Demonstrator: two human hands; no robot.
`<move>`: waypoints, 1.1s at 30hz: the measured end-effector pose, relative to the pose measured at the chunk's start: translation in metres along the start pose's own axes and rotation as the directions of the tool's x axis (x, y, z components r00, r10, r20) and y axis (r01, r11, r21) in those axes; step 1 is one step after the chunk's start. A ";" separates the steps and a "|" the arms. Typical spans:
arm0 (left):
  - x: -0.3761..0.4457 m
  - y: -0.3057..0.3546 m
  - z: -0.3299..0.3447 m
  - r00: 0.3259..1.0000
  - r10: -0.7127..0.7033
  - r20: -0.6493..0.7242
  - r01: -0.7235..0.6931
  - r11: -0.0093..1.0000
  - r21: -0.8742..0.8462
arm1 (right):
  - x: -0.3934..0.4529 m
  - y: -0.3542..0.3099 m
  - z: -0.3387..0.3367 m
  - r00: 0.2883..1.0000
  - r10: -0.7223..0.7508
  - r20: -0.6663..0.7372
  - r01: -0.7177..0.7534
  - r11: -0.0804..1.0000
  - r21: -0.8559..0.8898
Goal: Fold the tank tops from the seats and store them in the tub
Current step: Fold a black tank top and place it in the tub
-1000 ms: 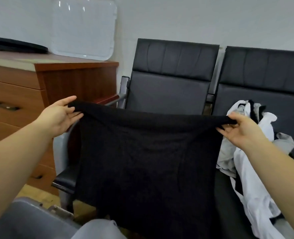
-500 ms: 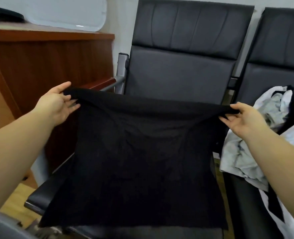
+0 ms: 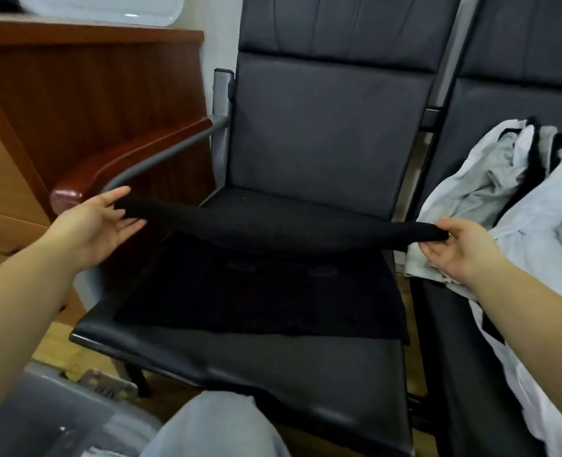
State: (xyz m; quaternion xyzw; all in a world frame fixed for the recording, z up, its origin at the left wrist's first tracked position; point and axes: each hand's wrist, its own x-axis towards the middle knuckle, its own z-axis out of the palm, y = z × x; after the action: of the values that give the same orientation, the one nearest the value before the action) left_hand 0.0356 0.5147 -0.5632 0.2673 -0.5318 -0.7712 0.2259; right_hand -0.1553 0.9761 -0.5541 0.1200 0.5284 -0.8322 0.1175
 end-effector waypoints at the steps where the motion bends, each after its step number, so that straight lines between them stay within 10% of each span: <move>1: -0.009 -0.005 -0.006 0.999 -0.040 0.013 0.040 0.999 0.032 | -0.007 0.006 -0.006 1.000 0.007 -0.005 -0.007 1.000 -0.025; 11: -0.057 -0.059 -0.049 0.936 -0.293 -0.197 0.353 0.755 0.553 | -0.042 0.069 -0.057 0.993 0.088 -0.080 -0.119 0.756 -0.644; 17: -0.066 -0.068 -0.036 0.953 -0.132 -0.274 0.293 0.646 0.705 | -0.050 0.082 -0.048 0.980 -0.138 0.140 0.155 0.101 -0.983; 20: -0.072 -0.067 -0.034 0.966 -0.095 -0.241 0.252 0.556 0.792 | -0.057 0.091 -0.028 0.963 -0.142 0.231 0.227 -0.046 -0.973; 25: -0.074 -0.065 -0.033 0.984 -0.115 -0.133 0.161 0.286 0.945 | -0.071 0.124 0.027 0.893 -0.092 0.440 0.432 -0.092 -0.897; 33: -0.075 -0.066 -0.035 0.996 -0.049 -0.072 0.084 0.339 0.937 | -0.110 0.193 0.143 0.725 0.112 0.679 0.680 0.038 -0.732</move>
State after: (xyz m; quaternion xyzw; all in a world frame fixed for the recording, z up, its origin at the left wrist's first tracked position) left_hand 0.1105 0.5597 -0.6231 0.3817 -0.8628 -0.3313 0.0083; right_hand 0.0001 0.7743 -0.6236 -0.3635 0.8849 -0.2586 0.1341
